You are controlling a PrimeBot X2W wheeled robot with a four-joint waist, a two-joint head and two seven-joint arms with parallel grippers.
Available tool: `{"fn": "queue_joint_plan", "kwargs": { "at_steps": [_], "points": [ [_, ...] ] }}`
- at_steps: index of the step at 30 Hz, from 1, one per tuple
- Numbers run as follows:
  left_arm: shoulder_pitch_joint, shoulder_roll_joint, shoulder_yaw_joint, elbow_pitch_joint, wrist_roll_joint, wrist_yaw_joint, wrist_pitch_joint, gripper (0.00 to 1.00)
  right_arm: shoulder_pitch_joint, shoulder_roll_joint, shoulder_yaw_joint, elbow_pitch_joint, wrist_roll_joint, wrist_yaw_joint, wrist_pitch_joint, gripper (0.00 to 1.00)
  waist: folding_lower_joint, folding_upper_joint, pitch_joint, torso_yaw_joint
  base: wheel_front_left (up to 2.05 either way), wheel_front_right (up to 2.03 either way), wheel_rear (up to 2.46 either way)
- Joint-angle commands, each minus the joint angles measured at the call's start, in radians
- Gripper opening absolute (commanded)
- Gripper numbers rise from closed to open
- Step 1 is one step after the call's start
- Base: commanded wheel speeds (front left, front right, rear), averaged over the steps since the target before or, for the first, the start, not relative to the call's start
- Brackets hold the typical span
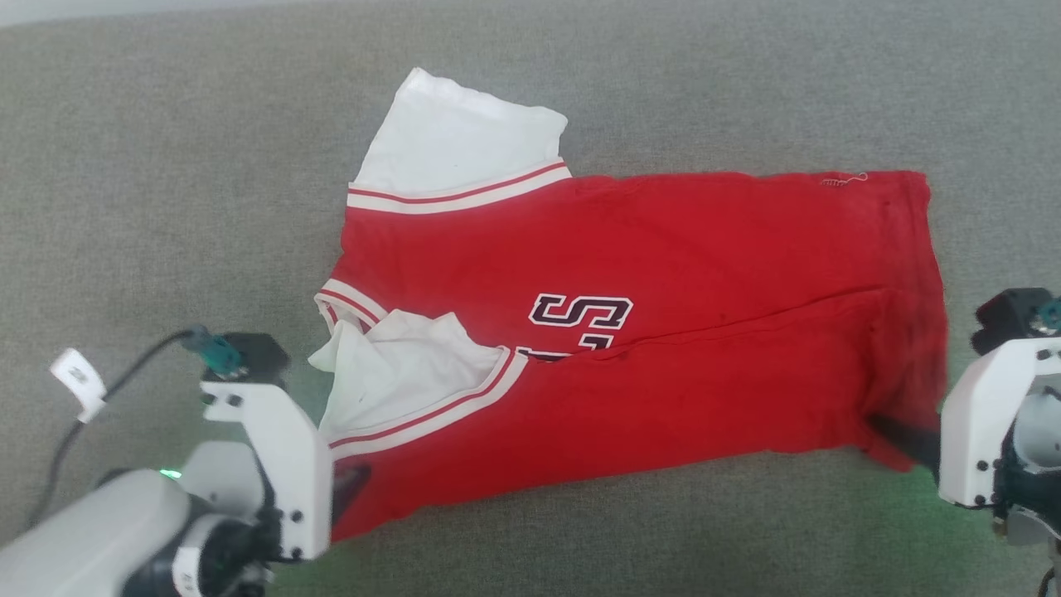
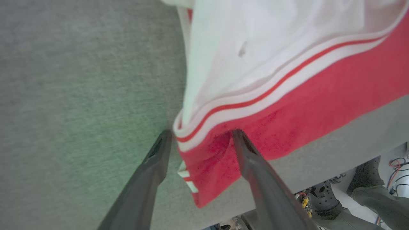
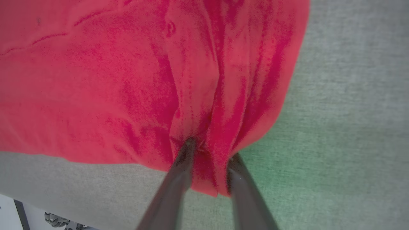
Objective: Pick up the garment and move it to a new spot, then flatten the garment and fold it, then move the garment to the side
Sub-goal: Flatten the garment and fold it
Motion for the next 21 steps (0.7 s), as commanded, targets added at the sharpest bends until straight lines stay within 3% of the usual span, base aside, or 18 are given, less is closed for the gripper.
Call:
{"fn": "queue_joint_plan", "kwargs": {
  "at_steps": [1, 8, 12, 21],
  "points": [
    [-0.009, 0.017, 0.007, 0.012, 0.007, 0.003, 0.005, 1.00, 0.003, 0.010, 0.007, 0.010, 0.001, -0.001, -0.007, 1.00, 0.0000, 0.0000, -0.008, -0.003, 0.00, 0.00, 0.00],
    [-0.081, 0.093, 0.034, -0.065, 0.026, 0.018, 0.059, 1.00, -0.021, 0.020, -0.013, -0.007, -0.007, -0.001, -0.062, 1.00, 0.0000, 0.0000, -0.039, -0.027, 0.00, 0.00, 0.00],
    [-0.156, 0.120, 0.058, -0.084, 0.046, -0.003, 0.082, 1.00, -0.046, 0.050, -0.038, -0.034, -0.005, -0.001, -0.136, 1.00, 0.0000, 0.0000, -0.045, -0.056, 0.00, 0.00, 0.00],
    [-0.348, 0.107, 0.077, 0.086, 0.119, -0.155, 0.094, 1.00, -0.159, 0.129, -0.004, -0.062, -0.014, -0.001, -0.487, 1.00, 0.0000, 0.0000, -0.003, -0.186, 0.00, 0.00, 0.00]
  ]
}}
